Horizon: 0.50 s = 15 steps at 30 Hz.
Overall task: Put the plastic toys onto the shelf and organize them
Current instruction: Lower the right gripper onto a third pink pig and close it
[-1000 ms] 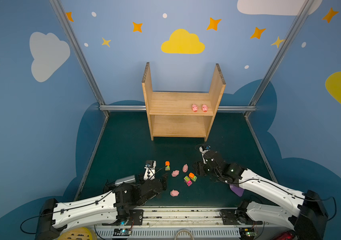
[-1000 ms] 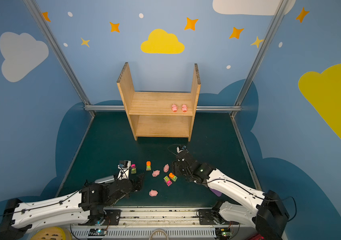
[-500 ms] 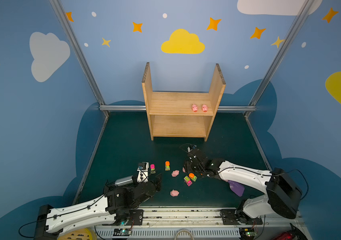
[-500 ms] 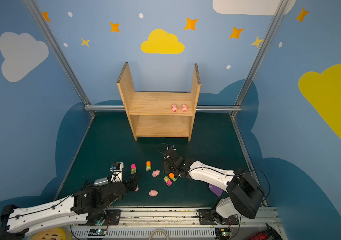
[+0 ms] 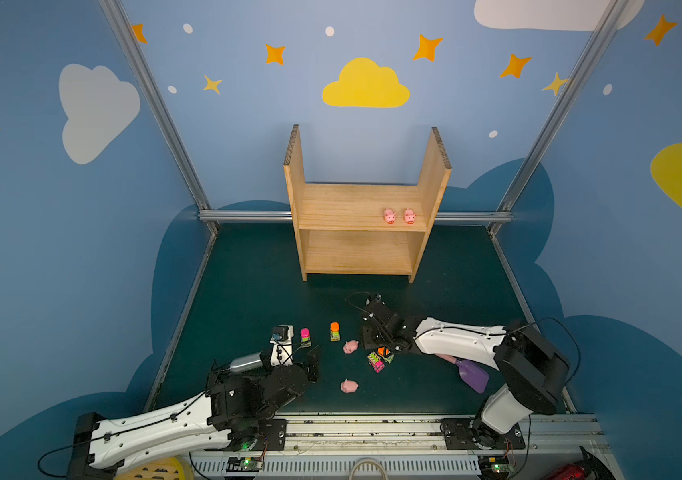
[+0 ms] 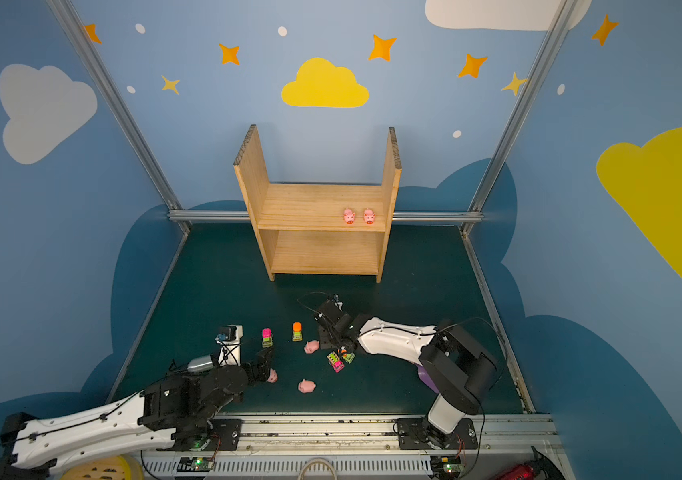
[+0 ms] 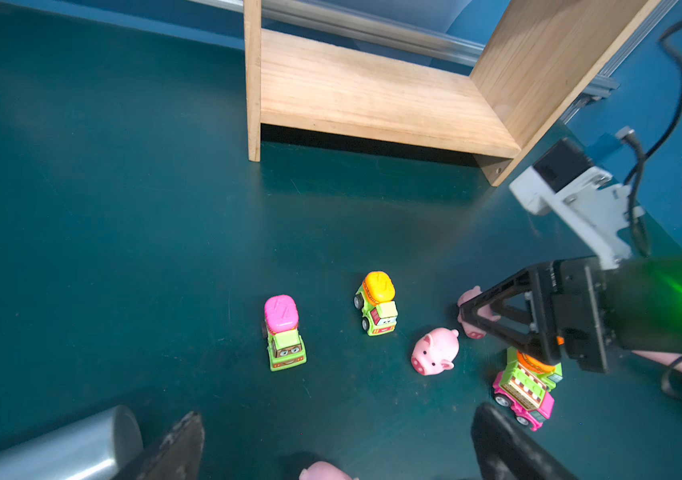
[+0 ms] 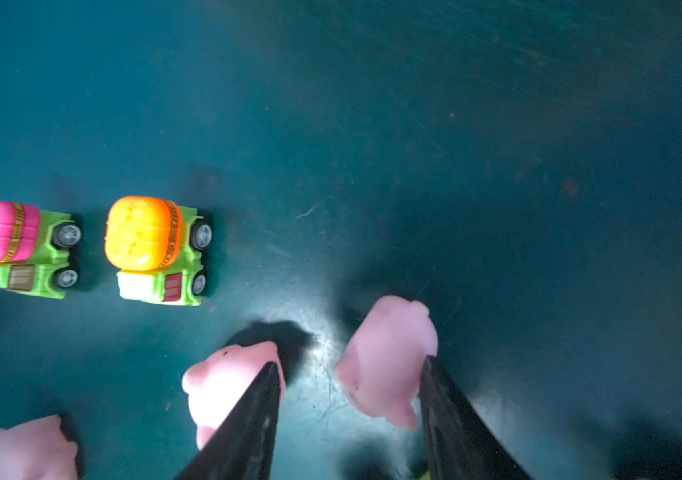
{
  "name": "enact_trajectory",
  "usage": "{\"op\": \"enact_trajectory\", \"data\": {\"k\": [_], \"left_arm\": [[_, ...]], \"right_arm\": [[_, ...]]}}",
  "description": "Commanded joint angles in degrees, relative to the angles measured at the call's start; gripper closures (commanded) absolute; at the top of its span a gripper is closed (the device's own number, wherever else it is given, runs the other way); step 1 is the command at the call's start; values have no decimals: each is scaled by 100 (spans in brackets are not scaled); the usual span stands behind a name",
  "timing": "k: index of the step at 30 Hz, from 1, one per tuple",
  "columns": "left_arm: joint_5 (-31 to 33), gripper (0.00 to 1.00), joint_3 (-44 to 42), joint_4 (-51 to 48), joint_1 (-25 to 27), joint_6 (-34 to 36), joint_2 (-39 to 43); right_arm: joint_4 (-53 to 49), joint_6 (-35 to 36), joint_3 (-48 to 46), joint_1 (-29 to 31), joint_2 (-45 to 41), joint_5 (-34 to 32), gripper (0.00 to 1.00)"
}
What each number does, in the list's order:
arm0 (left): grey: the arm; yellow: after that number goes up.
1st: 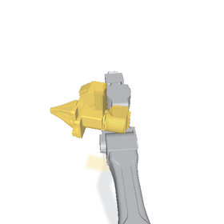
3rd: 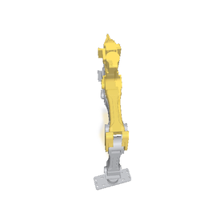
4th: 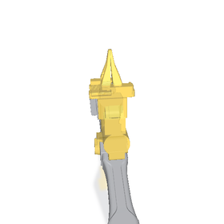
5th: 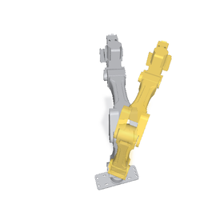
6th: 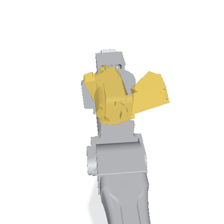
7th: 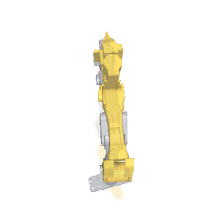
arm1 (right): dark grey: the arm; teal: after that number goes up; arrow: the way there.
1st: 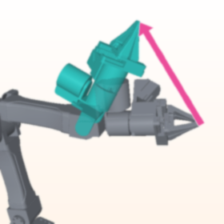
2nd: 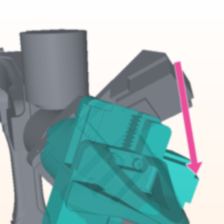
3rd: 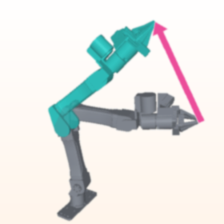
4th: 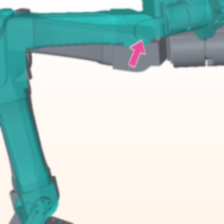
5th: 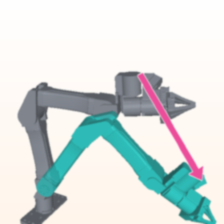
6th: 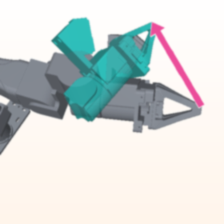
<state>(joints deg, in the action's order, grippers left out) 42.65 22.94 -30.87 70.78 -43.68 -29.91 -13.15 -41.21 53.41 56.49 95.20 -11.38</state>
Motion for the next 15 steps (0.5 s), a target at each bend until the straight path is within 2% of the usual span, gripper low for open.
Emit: {"op": "enact_trajectory", "data": {"k": [1, 15], "left_arm": [[153, 0, -68, -178, 7, 79, 143], [199, 0, -101, -288, 9, 113, 416]], "right_arm": [[-170, -148, 218, 72, 132, -120, 47], [-506, -186, 436, 90, 333, -371, 48]]}}
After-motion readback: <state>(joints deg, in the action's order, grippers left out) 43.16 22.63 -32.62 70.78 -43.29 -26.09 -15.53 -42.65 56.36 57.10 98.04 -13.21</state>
